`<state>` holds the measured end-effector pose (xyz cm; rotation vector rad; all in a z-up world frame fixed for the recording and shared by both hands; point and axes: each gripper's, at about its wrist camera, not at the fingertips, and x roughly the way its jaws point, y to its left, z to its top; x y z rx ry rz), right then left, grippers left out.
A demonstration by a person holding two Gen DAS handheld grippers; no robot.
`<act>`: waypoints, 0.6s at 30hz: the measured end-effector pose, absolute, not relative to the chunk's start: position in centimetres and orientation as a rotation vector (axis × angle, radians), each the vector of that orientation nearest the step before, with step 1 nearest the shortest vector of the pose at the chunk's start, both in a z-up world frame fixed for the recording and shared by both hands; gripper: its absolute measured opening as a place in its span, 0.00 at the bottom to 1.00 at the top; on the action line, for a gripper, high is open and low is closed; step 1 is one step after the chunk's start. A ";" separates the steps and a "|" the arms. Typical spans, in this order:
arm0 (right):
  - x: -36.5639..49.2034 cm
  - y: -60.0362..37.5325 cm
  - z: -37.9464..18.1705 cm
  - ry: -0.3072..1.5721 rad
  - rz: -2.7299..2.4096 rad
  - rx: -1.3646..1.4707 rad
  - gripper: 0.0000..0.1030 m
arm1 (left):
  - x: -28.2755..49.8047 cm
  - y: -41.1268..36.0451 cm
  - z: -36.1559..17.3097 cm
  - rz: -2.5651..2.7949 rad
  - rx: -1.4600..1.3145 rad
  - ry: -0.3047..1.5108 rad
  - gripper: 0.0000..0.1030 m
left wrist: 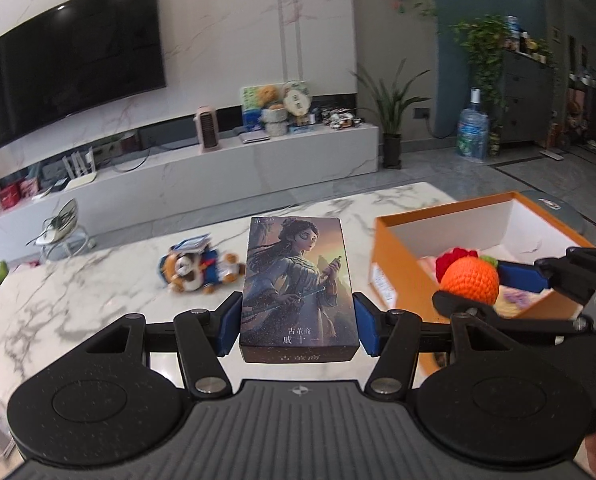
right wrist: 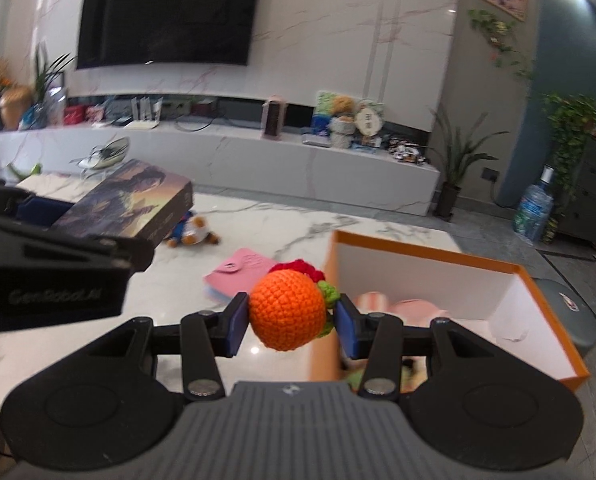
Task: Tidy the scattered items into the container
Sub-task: 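Lift the card box and ball with both tools and carry them over the box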
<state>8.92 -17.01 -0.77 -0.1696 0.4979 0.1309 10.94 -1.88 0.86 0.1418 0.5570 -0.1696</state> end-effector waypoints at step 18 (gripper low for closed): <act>13.1 -31.6 -0.4 0.508 -0.102 -0.024 0.47 | 15.0 -13.8 -0.4 -0.391 0.281 0.561 0.65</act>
